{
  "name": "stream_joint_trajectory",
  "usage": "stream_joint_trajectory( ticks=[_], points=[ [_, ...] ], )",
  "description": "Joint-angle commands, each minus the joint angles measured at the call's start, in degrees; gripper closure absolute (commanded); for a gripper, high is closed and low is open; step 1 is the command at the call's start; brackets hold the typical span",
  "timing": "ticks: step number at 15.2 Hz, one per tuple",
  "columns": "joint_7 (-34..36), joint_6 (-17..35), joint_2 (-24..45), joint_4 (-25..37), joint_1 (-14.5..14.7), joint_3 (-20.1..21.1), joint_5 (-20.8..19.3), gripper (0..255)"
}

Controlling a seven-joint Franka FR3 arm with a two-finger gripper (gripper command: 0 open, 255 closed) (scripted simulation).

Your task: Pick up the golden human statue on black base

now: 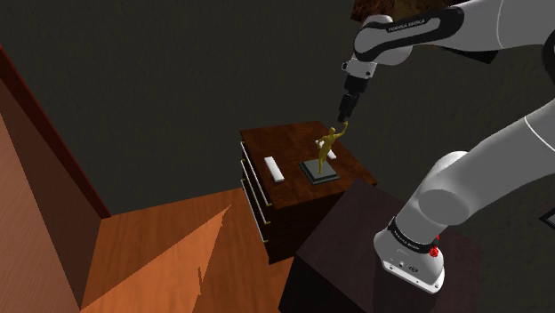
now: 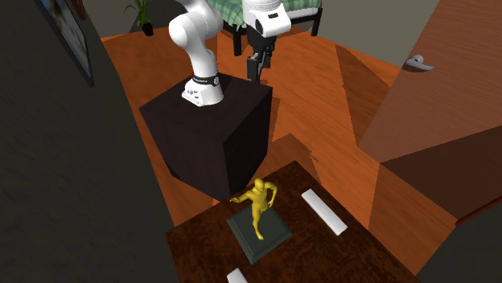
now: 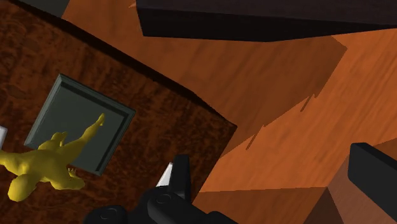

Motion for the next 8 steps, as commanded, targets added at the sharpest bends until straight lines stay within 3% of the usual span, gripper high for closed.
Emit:
stream_joint_trajectory(
  ticks=[1, 8],
  points=[
    [-3.36, 2.00, 4.81, 2.22, 0.06, -2.13, 1.05, 0],
    [-15.31, 6.09, 21.11, 11.01, -1.11, -7.29, 7.93, 0]
  ],
)
